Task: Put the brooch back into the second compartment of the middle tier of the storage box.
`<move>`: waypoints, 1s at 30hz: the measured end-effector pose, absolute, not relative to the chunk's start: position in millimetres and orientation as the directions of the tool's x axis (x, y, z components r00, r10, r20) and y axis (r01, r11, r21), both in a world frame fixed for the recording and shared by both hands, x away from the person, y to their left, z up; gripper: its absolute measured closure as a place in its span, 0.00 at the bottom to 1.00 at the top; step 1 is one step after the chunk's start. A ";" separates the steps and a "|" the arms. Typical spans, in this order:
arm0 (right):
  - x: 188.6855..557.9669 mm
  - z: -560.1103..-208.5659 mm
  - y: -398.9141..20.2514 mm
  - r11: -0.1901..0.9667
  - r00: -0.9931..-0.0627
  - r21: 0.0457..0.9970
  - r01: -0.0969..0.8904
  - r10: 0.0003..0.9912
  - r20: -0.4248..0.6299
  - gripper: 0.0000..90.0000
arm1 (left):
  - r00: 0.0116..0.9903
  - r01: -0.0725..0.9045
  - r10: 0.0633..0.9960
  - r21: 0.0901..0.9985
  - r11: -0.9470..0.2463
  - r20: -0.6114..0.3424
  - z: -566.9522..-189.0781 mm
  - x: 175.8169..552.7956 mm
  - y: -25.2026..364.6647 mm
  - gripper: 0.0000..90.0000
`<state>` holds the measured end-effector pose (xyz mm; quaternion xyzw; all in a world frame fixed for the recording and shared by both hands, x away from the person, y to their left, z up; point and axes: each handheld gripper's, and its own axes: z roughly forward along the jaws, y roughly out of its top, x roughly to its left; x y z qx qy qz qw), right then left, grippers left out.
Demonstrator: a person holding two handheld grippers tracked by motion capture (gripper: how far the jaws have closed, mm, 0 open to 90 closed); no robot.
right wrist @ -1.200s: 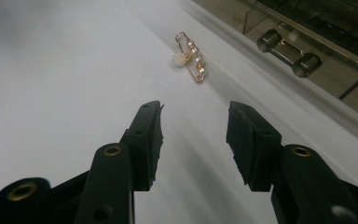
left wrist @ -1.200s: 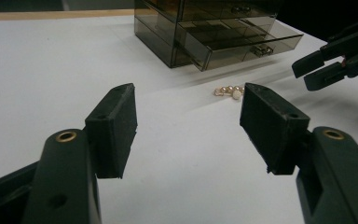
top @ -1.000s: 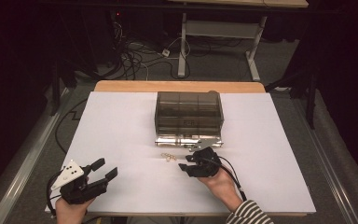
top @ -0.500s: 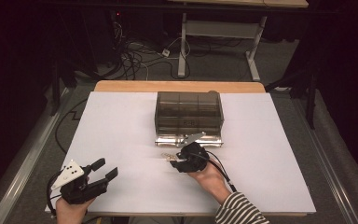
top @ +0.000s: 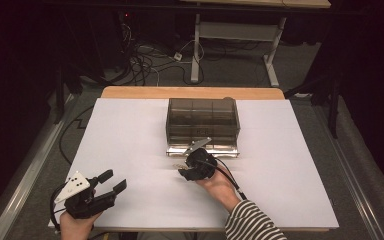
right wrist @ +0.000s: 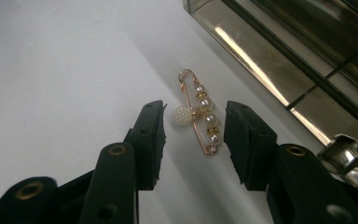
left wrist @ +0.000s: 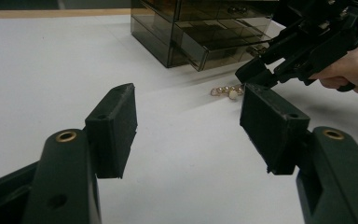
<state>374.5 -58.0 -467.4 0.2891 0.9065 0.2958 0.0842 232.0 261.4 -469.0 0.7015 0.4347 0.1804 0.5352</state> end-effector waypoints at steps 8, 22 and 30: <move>378.6 -470.7 -48.5 0.673 -0.821 0.569 0.473 0.571 0.007 0.65 | 0.557 0.417 0.803 0.908 -0.049 -0.212 -469.0 232.0 261.4 0.39; 380.0 -476.2 -43.8 0.712 -0.830 0.541 0.449 0.556 -0.043 0.78 | 0.557 0.416 0.803 0.908 -0.050 -0.211 -468.9 231.7 261.4 0.39; 378.8 -475.3 -43.6 0.726 -0.839 0.529 0.439 0.543 -0.049 0.80 | 0.557 0.416 0.804 0.908 -0.051 -0.210 -468.9 231.7 261.2 0.39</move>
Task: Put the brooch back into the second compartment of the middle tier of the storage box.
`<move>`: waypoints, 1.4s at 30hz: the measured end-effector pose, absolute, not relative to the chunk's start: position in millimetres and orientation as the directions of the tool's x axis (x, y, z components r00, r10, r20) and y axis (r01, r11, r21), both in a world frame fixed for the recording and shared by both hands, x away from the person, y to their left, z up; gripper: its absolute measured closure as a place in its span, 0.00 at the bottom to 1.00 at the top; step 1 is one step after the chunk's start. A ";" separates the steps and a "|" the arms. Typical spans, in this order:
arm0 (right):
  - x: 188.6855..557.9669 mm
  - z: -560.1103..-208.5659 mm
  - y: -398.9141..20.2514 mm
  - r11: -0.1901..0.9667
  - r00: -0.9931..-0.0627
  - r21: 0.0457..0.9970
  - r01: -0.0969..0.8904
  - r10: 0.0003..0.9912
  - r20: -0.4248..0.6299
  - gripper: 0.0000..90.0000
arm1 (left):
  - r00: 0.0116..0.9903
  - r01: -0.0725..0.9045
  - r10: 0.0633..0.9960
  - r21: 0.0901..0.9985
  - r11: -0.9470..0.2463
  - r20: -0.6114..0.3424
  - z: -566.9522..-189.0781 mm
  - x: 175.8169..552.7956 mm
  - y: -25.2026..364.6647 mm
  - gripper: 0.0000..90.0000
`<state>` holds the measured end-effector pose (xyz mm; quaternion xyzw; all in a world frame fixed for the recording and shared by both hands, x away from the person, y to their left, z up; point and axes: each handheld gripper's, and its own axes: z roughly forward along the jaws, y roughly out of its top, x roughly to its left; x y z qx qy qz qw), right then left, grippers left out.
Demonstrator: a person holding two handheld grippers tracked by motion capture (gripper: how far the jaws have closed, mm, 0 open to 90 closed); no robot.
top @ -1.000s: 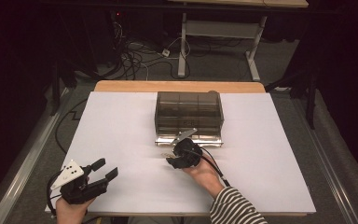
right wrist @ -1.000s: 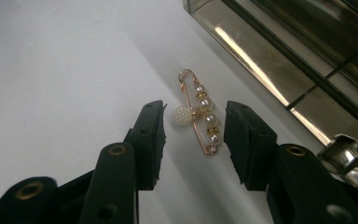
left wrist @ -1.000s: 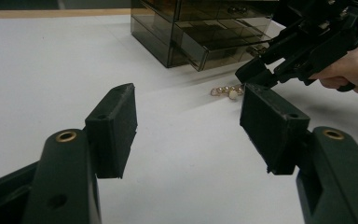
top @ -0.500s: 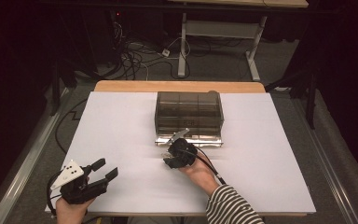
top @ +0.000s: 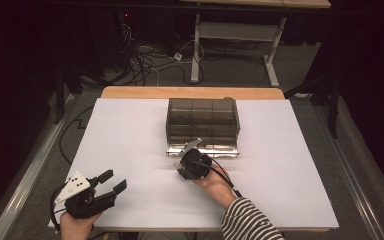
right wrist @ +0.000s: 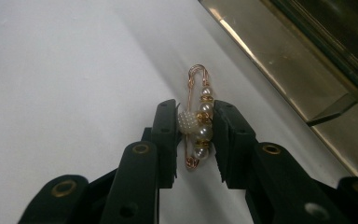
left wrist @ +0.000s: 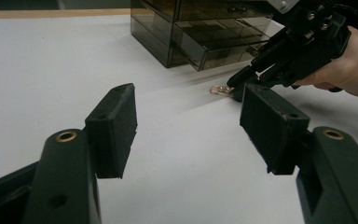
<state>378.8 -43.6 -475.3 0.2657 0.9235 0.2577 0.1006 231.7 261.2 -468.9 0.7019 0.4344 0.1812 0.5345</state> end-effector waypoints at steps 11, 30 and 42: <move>376.7 -472.9 -44.9 0.725 -0.843 0.536 0.432 0.536 -0.046 0.82 | 0.557 0.417 0.803 0.908 -0.050 -0.211 -468.9 231.7 261.4 0.39; 374.4 -466.5 -49.5 0.730 -0.847 0.535 0.425 0.530 -0.050 0.86 | 0.559 0.417 0.802 0.907 -0.052 -0.211 -469.0 231.8 261.1 0.39; 368.1 -455.3 -57.2 0.723 -0.851 0.551 0.417 0.523 -0.042 0.86 | 0.558 0.417 0.803 0.907 -0.052 -0.211 -469.0 231.9 260.9 0.39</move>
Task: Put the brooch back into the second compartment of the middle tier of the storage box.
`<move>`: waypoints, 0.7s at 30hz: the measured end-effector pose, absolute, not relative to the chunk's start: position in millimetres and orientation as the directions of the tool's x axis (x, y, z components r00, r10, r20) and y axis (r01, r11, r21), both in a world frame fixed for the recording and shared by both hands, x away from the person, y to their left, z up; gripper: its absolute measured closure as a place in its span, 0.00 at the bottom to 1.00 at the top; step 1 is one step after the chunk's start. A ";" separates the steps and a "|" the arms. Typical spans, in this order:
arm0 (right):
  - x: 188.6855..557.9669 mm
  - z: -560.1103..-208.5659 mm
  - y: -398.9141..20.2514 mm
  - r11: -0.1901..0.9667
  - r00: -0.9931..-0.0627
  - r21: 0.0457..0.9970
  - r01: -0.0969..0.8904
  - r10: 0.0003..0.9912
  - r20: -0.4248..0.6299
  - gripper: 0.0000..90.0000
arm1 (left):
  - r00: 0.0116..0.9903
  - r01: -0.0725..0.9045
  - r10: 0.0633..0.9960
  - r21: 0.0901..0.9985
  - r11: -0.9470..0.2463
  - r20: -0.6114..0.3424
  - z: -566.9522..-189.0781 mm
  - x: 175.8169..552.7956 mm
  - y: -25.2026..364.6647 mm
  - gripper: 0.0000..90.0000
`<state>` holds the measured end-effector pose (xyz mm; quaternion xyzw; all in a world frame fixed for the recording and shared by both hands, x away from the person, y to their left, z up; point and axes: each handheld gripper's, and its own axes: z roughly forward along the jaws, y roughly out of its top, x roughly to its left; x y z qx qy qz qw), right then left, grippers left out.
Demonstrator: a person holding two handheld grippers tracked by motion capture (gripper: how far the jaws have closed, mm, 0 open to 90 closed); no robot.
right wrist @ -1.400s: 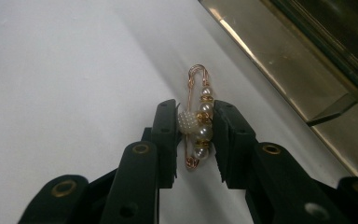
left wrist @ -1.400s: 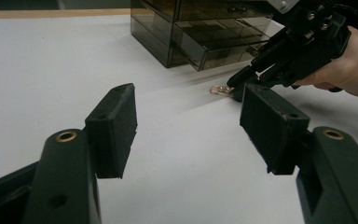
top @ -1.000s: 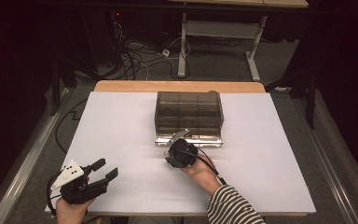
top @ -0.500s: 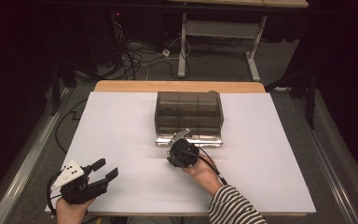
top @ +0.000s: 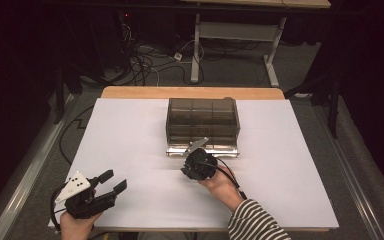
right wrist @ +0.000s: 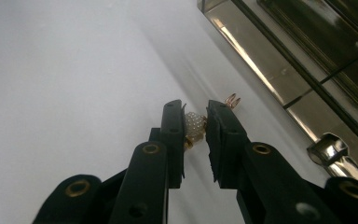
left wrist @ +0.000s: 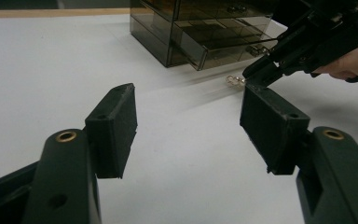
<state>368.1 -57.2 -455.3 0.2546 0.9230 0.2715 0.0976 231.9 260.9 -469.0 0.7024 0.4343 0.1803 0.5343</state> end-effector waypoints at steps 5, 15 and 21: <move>364.9 -450.8 -62.9 0.719 -0.855 0.560 0.411 0.518 -0.038 0.86 | 0.558 0.417 0.803 0.908 -0.052 -0.210 -469.0 231.8 261.0 0.39; 357.0 -440.0 -79.3 0.707 -0.852 0.570 0.418 0.522 -0.023 0.86 | 0.556 0.417 0.804 0.907 -0.052 -0.210 -469.0 231.9 260.7 0.39; 355.1 -431.2 -91.7 0.689 -0.844 0.586 0.427 0.536 -0.016 0.86 | 0.556 0.418 0.805 0.907 -0.052 -0.210 -469.1 231.8 260.5 0.39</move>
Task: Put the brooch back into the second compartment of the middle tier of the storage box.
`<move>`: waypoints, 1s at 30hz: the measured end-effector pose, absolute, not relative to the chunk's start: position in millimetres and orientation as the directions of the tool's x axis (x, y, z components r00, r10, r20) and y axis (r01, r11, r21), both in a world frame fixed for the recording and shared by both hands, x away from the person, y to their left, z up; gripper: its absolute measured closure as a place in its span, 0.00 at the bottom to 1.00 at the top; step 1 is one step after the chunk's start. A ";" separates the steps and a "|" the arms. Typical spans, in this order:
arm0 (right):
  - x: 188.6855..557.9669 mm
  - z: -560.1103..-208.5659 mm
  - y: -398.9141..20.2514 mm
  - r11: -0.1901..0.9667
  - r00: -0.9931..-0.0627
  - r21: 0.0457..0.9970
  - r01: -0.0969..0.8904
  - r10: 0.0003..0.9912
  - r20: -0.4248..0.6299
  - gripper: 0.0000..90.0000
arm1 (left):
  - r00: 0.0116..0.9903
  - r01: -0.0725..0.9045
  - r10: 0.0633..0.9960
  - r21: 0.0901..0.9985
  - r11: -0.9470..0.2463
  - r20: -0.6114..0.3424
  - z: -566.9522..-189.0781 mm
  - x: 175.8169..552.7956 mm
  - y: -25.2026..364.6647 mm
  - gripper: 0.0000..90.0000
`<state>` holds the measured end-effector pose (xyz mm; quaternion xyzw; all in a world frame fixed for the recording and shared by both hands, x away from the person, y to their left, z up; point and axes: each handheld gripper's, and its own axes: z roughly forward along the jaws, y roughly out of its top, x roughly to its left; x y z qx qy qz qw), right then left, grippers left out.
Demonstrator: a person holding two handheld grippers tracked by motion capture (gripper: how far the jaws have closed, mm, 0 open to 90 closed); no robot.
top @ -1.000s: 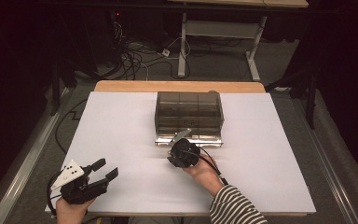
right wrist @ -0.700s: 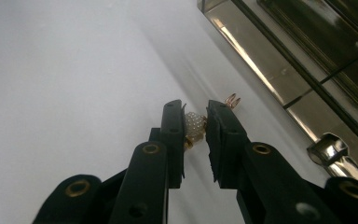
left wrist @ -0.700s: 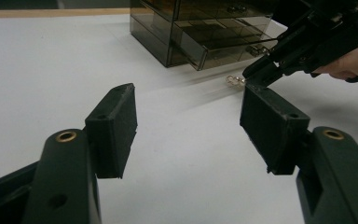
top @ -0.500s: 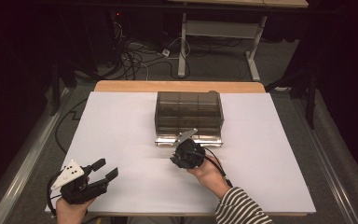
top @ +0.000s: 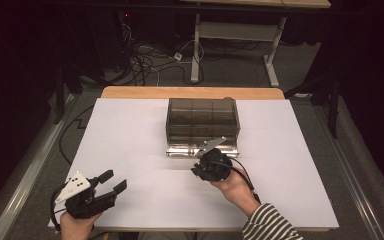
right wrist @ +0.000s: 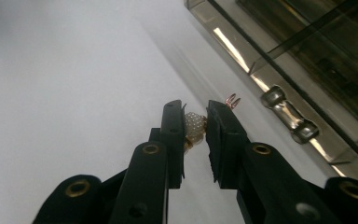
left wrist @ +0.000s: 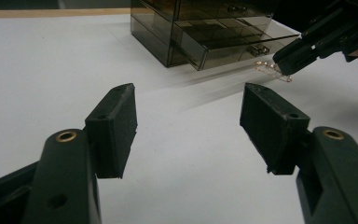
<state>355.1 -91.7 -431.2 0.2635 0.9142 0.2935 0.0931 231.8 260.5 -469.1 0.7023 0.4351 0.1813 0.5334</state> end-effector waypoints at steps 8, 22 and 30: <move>356.4 -416.3 -106.1 0.655 -0.828 0.614 0.441 0.561 -0.004 0.86 | 0.555 0.417 0.805 0.907 -0.052 -0.209 -469.1 231.8 260.3 0.39; 365.3 -400.6 -115.2 0.626 -0.808 0.638 0.449 0.589 -0.010 0.86 | 0.556 0.419 0.804 0.907 -0.053 -0.210 -469.2 232.2 259.8 0.39; 377.9 -396.4 -117.3 0.604 -0.789 0.646 0.467 0.615 -0.005 0.86 | 0.556 0.419 0.804 0.907 -0.050 -0.212 -469.3 232.1 260.5 0.39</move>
